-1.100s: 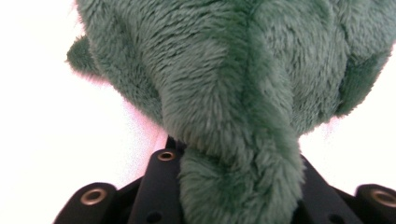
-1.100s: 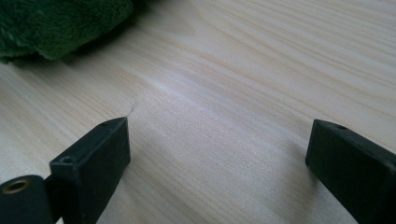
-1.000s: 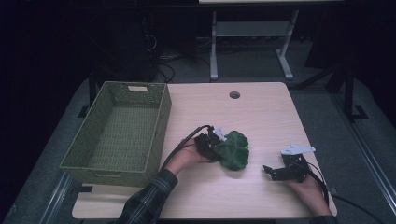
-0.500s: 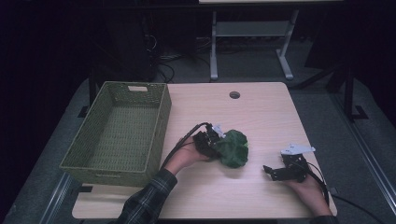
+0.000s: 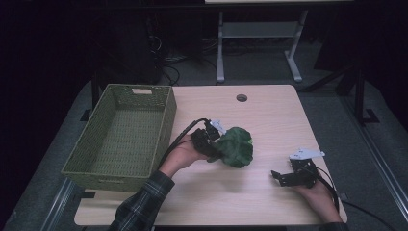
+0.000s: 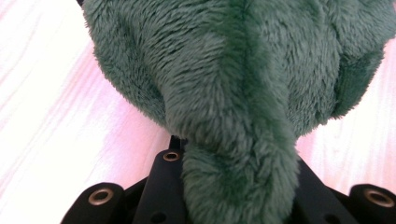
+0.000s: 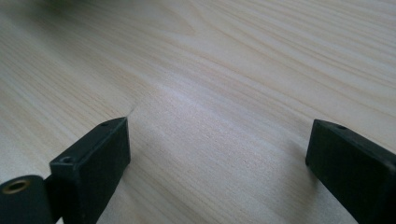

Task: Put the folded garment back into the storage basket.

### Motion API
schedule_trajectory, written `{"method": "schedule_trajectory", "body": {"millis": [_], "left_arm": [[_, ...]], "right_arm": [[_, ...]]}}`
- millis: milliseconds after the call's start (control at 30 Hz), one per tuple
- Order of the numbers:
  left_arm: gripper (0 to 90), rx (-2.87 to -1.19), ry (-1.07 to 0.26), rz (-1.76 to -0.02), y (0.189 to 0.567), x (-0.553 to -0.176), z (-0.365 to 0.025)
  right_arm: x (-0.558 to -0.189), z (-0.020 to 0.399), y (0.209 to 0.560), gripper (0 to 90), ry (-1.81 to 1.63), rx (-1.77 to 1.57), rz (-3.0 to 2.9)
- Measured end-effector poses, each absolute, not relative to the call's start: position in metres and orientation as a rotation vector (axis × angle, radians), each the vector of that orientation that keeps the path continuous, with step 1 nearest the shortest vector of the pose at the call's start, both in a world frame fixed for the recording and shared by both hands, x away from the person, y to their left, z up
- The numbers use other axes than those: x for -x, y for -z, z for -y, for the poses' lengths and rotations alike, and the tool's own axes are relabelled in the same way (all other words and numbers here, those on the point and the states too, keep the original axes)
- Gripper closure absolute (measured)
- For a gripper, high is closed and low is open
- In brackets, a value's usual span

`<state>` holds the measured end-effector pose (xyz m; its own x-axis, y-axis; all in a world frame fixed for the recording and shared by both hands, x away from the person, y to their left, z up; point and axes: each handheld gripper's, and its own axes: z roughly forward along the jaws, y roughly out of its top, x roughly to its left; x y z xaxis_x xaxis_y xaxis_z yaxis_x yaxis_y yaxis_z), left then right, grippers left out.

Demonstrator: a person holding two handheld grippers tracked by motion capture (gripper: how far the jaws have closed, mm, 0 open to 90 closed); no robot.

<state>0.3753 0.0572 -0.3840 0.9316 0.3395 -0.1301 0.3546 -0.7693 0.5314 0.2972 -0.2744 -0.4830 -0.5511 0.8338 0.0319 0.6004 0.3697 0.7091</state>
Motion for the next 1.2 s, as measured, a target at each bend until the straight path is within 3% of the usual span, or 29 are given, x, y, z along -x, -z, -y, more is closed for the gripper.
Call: {"method": "schedule_trajectory", "body": {"millis": [1200], "left_arm": [[75.0,-2.437,-0.118,-0.660,0.292,-0.374,-0.156]], "right_arm": [[-0.297,0.274,0.483,6.2,-0.985,-1.262,-2.300]]}}
